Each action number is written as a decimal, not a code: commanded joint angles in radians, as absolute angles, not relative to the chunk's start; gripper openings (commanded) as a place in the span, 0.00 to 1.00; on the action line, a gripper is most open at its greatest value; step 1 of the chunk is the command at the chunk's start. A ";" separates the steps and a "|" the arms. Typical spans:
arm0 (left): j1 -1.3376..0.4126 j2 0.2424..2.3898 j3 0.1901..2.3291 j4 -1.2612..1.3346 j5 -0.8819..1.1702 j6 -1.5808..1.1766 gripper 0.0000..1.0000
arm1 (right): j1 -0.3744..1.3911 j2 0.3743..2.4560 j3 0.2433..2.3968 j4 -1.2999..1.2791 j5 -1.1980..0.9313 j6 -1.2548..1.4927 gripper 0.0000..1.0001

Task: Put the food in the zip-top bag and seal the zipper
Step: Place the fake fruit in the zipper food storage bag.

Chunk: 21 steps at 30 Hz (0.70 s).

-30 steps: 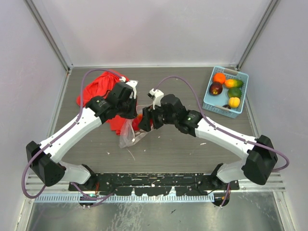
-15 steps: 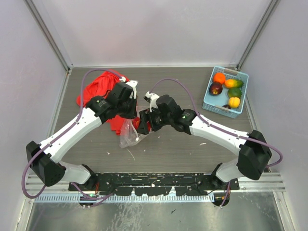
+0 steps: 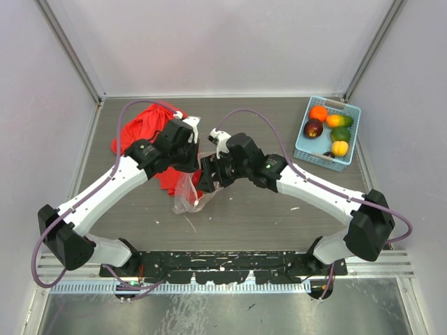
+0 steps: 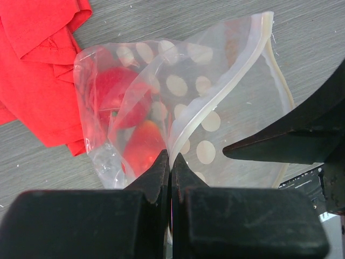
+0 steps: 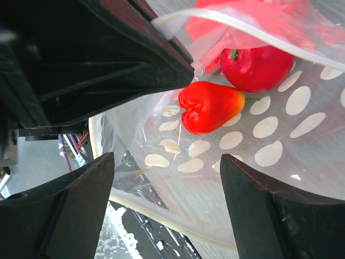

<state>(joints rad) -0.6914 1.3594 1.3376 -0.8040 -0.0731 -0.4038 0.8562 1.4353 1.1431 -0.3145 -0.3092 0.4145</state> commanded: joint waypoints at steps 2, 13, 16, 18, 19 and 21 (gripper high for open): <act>-0.686 1.345 1.347 -0.764 -0.061 -0.399 0.00 | 0.861 1.355 1.226 -0.376 -0.214 0.352 0.83; -0.687 1.346 1.347 -0.764 -0.062 -0.400 0.00 | 0.860 1.292 1.281 -0.528 0.060 0.346 0.79; -0.687 1.345 1.345 -0.763 -0.063 -0.400 0.00 | 0.860 1.304 1.274 -0.531 0.121 0.375 0.76; -0.687 1.345 1.345 -0.762 -0.060 -0.402 0.00 | 0.859 1.325 1.277 -0.526 0.135 0.389 0.74; -0.686 1.345 1.345 -0.762 -0.060 -0.402 0.00 | 0.860 1.336 1.278 -0.516 0.140 0.395 0.72; -0.687 1.347 1.347 -0.764 -0.060 -0.401 0.00 | 0.860 1.366 1.280 -0.499 0.166 0.405 0.68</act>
<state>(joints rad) -0.6914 1.3594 1.3376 -0.8040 -0.0731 -0.4038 0.8562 1.3315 1.2457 -0.5335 0.0788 0.3717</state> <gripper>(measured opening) 0.007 0.716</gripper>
